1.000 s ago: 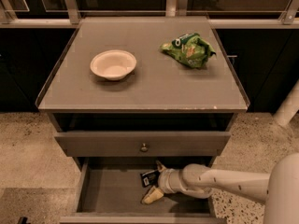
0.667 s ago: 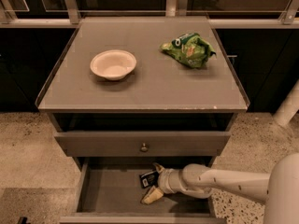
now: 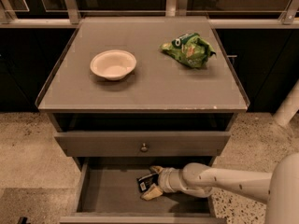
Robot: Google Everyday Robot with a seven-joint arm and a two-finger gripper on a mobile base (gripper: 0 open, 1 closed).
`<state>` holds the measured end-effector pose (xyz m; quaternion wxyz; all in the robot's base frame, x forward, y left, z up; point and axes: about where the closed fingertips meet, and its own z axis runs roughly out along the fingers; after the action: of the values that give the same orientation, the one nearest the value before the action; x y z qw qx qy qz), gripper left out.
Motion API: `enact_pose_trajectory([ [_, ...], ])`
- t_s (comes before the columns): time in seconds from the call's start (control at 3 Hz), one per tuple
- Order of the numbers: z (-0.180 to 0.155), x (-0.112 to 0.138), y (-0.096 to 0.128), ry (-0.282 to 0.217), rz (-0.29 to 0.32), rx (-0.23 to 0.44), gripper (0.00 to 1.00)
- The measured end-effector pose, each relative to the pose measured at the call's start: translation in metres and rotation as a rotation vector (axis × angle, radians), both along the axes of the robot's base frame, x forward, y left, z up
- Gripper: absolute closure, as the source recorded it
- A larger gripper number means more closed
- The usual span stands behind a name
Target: Pick rxbar chocolate from middle drawer and place on counter
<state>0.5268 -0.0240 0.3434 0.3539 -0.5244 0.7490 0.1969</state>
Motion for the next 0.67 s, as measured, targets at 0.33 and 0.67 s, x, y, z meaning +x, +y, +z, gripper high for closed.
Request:
enact_pose_trajectory([
  [0.33,0.024,0.001,0.000,-0.010,0.026,0.046,0.89],
  [0.67,0.044,-0.007,0.003,-0.006,0.066,0.092,1.00],
])
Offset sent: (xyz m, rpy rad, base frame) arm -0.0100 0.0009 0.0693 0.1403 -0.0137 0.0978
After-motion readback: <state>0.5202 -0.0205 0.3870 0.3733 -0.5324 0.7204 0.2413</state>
